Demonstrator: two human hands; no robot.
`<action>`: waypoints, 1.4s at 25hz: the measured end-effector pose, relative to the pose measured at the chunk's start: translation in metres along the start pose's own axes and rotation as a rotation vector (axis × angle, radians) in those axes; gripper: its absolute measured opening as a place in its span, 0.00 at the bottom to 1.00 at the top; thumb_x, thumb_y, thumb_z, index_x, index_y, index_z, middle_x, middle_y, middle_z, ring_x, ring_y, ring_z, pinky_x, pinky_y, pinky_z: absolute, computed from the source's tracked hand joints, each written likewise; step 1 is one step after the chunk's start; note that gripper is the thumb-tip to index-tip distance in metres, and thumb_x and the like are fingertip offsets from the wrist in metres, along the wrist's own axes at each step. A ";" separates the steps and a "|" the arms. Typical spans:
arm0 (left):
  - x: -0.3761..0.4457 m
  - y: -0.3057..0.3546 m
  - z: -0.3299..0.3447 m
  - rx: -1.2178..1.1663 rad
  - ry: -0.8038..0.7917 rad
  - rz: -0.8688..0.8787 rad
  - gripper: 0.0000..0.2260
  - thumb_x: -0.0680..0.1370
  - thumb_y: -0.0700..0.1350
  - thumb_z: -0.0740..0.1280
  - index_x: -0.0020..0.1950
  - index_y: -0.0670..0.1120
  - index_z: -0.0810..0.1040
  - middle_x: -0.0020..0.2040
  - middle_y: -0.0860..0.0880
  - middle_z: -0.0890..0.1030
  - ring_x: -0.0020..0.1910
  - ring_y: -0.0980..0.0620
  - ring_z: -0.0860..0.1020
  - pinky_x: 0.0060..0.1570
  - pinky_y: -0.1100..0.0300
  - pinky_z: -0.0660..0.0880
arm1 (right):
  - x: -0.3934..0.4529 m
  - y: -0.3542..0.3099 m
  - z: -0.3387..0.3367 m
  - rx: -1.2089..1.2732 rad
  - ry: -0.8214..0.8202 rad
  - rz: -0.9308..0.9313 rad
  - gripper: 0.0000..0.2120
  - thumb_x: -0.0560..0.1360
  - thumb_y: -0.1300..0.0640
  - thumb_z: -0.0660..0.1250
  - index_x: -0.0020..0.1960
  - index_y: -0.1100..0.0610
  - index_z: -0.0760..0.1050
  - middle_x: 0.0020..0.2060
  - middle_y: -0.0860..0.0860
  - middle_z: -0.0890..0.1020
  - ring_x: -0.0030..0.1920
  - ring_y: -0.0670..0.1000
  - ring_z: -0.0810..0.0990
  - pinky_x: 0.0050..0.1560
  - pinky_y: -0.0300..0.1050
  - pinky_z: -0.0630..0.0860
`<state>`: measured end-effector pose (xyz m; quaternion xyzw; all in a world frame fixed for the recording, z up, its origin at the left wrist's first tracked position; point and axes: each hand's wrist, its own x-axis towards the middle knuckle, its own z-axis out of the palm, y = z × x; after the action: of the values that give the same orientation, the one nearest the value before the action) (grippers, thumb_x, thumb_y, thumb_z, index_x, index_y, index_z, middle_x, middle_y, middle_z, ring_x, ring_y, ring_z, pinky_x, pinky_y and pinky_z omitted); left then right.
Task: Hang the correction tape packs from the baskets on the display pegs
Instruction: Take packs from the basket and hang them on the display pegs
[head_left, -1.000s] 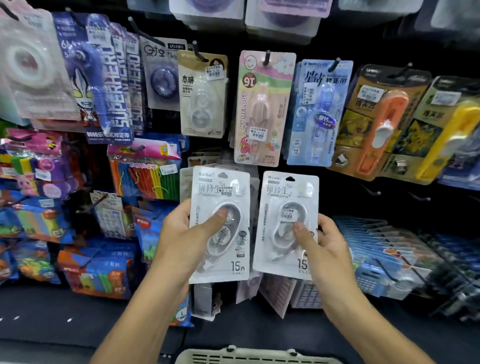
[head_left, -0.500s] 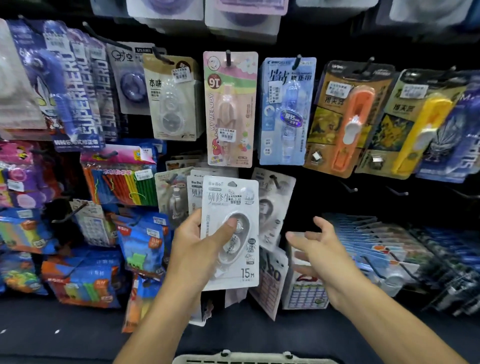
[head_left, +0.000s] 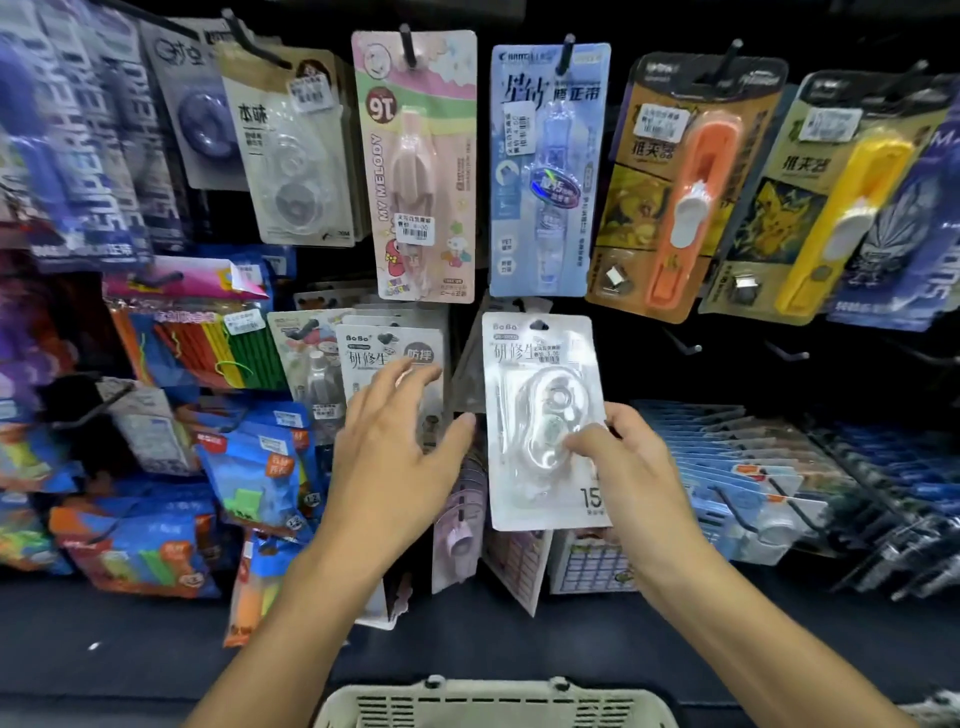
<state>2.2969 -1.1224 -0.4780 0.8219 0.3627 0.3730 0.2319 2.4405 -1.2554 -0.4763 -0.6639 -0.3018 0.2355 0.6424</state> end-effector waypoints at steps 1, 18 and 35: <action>0.001 -0.004 -0.001 0.007 -0.032 -0.021 0.25 0.79 0.58 0.65 0.76 0.55 0.69 0.79 0.58 0.62 0.76 0.58 0.58 0.72 0.57 0.55 | -0.002 0.001 0.000 -0.044 0.016 -0.008 0.12 0.67 0.46 0.65 0.50 0.42 0.78 0.43 0.43 0.85 0.43 0.47 0.83 0.38 0.44 0.75; -0.056 -0.050 0.027 0.035 -0.319 -0.147 0.27 0.80 0.52 0.67 0.78 0.50 0.65 0.75 0.47 0.70 0.74 0.46 0.67 0.68 0.56 0.66 | -0.027 0.103 0.012 -0.002 -0.018 0.471 0.07 0.81 0.61 0.63 0.56 0.51 0.73 0.55 0.54 0.81 0.48 0.59 0.85 0.40 0.48 0.80; -0.256 -0.195 0.086 0.314 -1.193 -0.697 0.28 0.79 0.55 0.68 0.75 0.45 0.67 0.68 0.45 0.75 0.65 0.45 0.75 0.57 0.55 0.75 | -0.195 0.327 0.100 -0.222 -0.420 0.905 0.09 0.72 0.60 0.74 0.51 0.52 0.82 0.43 0.50 0.86 0.44 0.52 0.83 0.41 0.45 0.80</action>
<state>2.1636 -1.2060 -0.7722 0.7459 0.4654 -0.2934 0.3755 2.2649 -1.3193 -0.8231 -0.7307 -0.1300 0.5851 0.3270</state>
